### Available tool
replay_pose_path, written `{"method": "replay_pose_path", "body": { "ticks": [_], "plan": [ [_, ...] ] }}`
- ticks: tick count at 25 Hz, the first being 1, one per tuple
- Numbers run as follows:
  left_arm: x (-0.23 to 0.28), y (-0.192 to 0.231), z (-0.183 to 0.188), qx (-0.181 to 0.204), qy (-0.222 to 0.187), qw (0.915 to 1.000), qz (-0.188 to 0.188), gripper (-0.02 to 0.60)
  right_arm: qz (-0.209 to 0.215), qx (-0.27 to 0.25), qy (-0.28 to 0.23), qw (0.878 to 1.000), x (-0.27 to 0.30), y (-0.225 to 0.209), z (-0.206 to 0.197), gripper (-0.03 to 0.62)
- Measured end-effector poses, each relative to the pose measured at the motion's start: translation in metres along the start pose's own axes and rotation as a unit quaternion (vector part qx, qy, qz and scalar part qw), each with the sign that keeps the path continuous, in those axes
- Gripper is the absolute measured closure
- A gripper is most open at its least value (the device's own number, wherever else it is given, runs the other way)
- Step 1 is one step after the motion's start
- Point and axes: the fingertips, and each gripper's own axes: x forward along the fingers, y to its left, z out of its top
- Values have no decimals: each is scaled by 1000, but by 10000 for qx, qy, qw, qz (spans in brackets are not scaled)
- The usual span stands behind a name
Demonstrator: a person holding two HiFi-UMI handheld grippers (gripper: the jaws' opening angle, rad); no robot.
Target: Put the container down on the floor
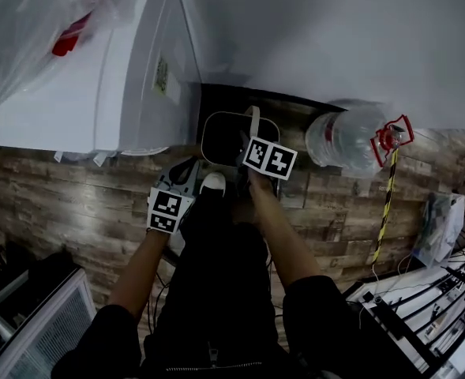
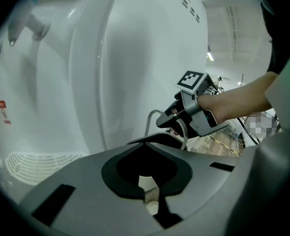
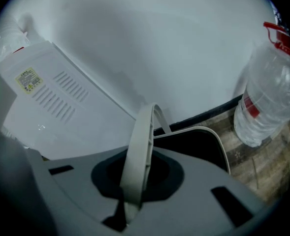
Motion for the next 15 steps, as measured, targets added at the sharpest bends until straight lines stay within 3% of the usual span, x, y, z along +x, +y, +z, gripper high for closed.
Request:
{"method": "replay_pose_path", "body": {
  "ticks": [15],
  "plan": [
    [70, 37, -98, -236, -198, 9995, 119, 566, 237, -318, -243, 9989, 118, -21, 15, 577]
  ]
}}
